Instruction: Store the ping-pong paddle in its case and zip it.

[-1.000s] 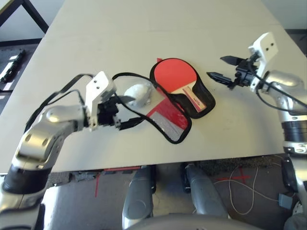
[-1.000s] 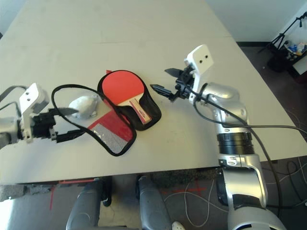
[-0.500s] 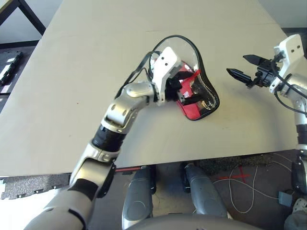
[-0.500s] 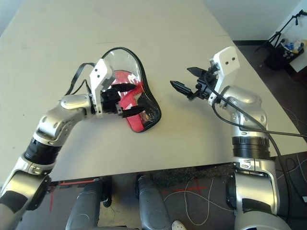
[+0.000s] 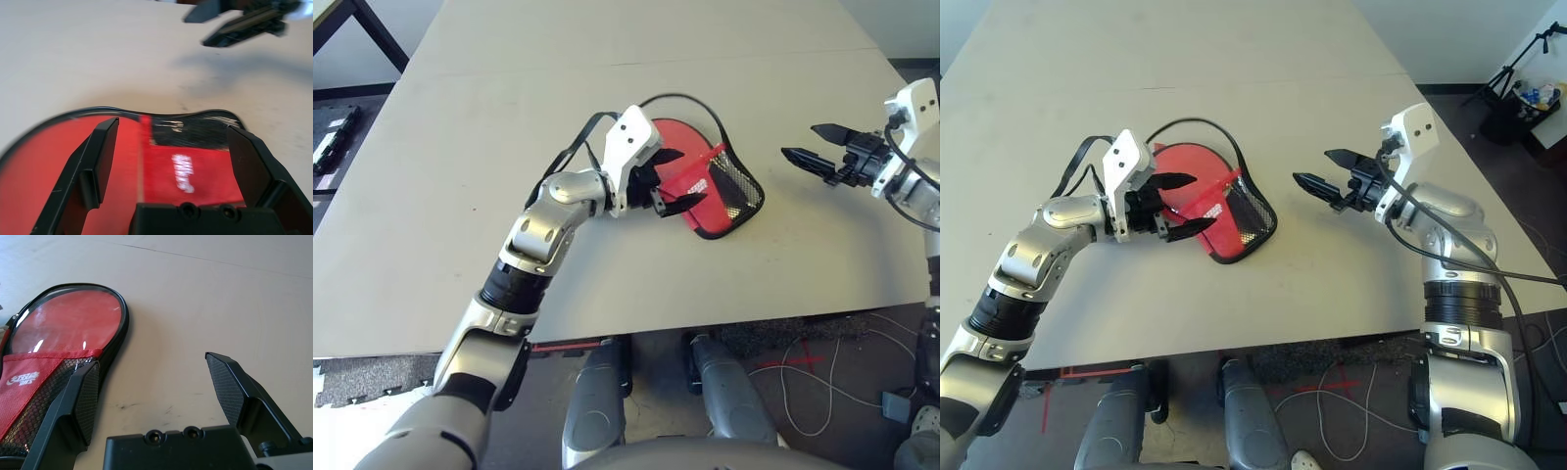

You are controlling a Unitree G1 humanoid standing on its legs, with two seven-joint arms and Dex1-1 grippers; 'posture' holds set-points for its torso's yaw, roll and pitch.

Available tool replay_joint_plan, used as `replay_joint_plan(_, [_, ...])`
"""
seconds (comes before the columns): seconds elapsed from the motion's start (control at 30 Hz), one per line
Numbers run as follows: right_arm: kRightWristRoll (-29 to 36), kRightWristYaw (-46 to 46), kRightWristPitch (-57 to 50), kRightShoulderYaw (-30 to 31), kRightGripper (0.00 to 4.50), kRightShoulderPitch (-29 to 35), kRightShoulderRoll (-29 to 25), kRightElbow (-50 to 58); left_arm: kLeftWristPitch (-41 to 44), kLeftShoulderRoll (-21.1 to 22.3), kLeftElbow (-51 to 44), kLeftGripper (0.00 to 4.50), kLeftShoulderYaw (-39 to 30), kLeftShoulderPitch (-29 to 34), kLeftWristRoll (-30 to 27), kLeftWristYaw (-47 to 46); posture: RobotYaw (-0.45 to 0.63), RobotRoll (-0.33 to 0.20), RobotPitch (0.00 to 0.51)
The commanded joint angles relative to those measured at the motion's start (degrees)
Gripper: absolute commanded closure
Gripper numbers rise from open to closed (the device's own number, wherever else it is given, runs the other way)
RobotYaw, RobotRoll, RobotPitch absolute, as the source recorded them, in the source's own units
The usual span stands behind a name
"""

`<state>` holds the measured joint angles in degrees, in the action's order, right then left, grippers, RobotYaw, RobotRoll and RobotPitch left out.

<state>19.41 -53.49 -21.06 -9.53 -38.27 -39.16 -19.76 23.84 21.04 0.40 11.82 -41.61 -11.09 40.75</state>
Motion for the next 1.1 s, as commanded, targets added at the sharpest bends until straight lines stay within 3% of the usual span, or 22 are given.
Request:
replay_joint_plan(0.03, [-0.25, -0.36, -0.42, 0.70, 0.04, 0.02, -0.27, -0.39, -0.83, 1.30, 0.12, 0.00, -1.76, -0.54, 0.26, 0.59, -0.03, 0.000, 0.229])
replay_joint_plan(0.33, [4.39, -5.94, -22.10, 4.64, 0.04, -1.73, -1.41, 0.95, -0.01, 6.98, -2.62, 0.00, -5.83, -0.63, -1.26, 3.60, -0.02, 0.000, 0.236])
replay_joint_plan(0.97, [1.45, -3.45, -25.19, 10.79, 0.04, -2.98, 7.09, -4.92, 2.89, 7.43, -6.16, 0.00, -6.51, 1.10, -1.47, 3.21, 0.01, 0.000, 0.254])
replay_joint_plan(1.1, [1.67, -2.65, -26.89, 10.92, 1.23, -3.21, 8.21, -4.89, 3.05, 7.82, -6.15, 0.00, -6.64, 1.15, -1.44, 3.43, 0.01, 0.000, 0.254])
